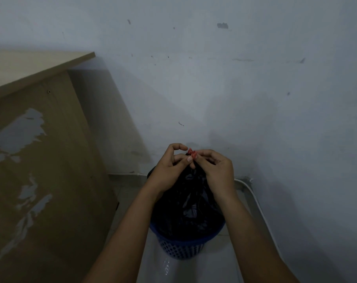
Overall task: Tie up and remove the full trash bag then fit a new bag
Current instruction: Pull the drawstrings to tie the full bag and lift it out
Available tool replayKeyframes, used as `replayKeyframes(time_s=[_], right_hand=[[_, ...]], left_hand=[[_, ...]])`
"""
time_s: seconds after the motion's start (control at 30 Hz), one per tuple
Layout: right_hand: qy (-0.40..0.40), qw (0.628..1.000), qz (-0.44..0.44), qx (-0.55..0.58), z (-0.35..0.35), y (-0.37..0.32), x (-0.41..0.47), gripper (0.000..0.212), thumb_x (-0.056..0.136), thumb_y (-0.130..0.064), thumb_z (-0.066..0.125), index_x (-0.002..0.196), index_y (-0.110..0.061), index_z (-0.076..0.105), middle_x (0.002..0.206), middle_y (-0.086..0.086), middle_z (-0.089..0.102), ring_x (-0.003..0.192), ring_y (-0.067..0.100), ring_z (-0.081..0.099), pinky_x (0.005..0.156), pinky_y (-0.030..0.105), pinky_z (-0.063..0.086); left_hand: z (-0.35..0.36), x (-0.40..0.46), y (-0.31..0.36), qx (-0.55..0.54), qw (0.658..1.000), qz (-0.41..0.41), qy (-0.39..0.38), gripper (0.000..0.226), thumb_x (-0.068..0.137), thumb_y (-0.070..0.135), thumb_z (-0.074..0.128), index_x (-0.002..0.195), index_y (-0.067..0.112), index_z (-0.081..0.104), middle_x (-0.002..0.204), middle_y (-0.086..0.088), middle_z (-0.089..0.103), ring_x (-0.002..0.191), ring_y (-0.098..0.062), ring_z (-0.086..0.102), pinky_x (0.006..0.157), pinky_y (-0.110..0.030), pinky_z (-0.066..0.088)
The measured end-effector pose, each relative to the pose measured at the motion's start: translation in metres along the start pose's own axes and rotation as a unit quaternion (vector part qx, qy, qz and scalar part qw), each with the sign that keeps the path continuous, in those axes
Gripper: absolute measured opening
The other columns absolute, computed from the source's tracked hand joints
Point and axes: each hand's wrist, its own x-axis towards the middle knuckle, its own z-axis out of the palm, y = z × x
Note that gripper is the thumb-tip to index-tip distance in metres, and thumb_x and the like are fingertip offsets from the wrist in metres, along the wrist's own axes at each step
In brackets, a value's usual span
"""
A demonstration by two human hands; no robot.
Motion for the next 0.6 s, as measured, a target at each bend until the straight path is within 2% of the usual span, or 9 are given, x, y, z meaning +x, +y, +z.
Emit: replayKeyframes(time_s=[0.07,0.13,0.3,0.33,0.4,0.47,0.6], right_hand=[[-0.01,1.0,-0.002,0.002,-0.001,0.0,0.0,0.006,0.093,-0.017,0.083,0.096,-0.02,0.086,0.09,0.007,0.083,0.087,0.019,0.079,0.077,0.027,0.061],[-0.03,1.0,-0.003,0.0,-0.004,0.0,0.0,0.008,0.094,-0.02,0.082,0.1,-0.023,0.087,0.093,0.005,0.083,0.09,0.019,0.08,0.08,0.026,0.061],[-0.131,0.991,0.002,0.012,-0.016,-0.005,0.001,0.015,0.097,-0.017,0.078,0.11,-0.018,0.086,0.104,0.01,0.083,0.102,0.024,0.079,0.093,0.03,0.06],[-0.145,0.989,0.009,0.012,-0.018,-0.006,0.001,0.016,0.096,-0.014,0.079,0.111,-0.017,0.085,0.107,0.011,0.083,0.105,0.026,0.079,0.095,0.03,0.06],[-0.165,0.986,0.02,0.016,-0.021,-0.008,0.002,0.018,0.095,-0.009,0.079,0.111,-0.014,0.085,0.109,0.012,0.083,0.105,0.025,0.079,0.095,0.029,0.06],[-0.178,0.984,0.02,0.019,-0.023,-0.008,0.002,0.02,0.094,-0.007,0.08,0.113,-0.01,0.085,0.11,0.013,0.082,0.104,0.023,0.079,0.094,0.027,0.06],[-0.168,0.985,0.013,0.037,-0.024,-0.005,0.001,0.024,0.092,-0.01,0.083,0.116,-0.014,0.084,0.113,0.014,0.082,0.109,0.028,0.078,0.099,0.034,0.061]], left_hand=[[0.001,0.001,0.002,-0.007,1.0,-0.004,-0.007,0.027,0.103,0.031,0.066,0.127,0.026,0.055,0.097,-0.009,0.077,0.097,-0.021,0.072,0.1,-0.04,0.054],[0.001,0.001,0.006,-0.017,1.0,-0.016,-0.012,0.029,0.103,0.028,0.066,0.129,0.019,0.056,0.095,-0.008,0.076,0.097,-0.02,0.073,0.098,-0.036,0.056],[-0.004,-0.002,0.011,-0.05,0.996,-0.072,0.001,0.033,0.101,0.023,0.07,0.127,0.004,0.061,0.089,-0.004,0.077,0.07,-0.006,0.07,0.062,-0.013,0.052],[-0.005,-0.003,0.012,-0.066,0.994,-0.089,0.0,0.034,0.098,0.026,0.073,0.123,0.005,0.065,0.091,-0.004,0.078,0.069,-0.006,0.069,0.062,-0.014,0.052],[-0.005,-0.004,0.013,-0.111,0.987,-0.119,-0.001,0.039,0.085,0.033,0.083,0.112,0.007,0.073,0.095,-0.01,0.078,0.086,-0.021,0.07,0.082,-0.029,0.056],[-0.004,-0.004,0.012,-0.138,0.981,-0.133,0.011,0.042,0.075,0.033,0.087,0.103,0.005,0.074,0.094,-0.014,0.077,0.096,-0.033,0.064,0.094,-0.043,0.05],[-0.005,-0.003,0.015,-0.156,0.979,-0.134,0.009,0.017,0.083,0.021,0.082,0.089,0.009,0.072,0.087,-0.013,0.077,0.079,-0.025,0.07,0.076,-0.031,0.058]])
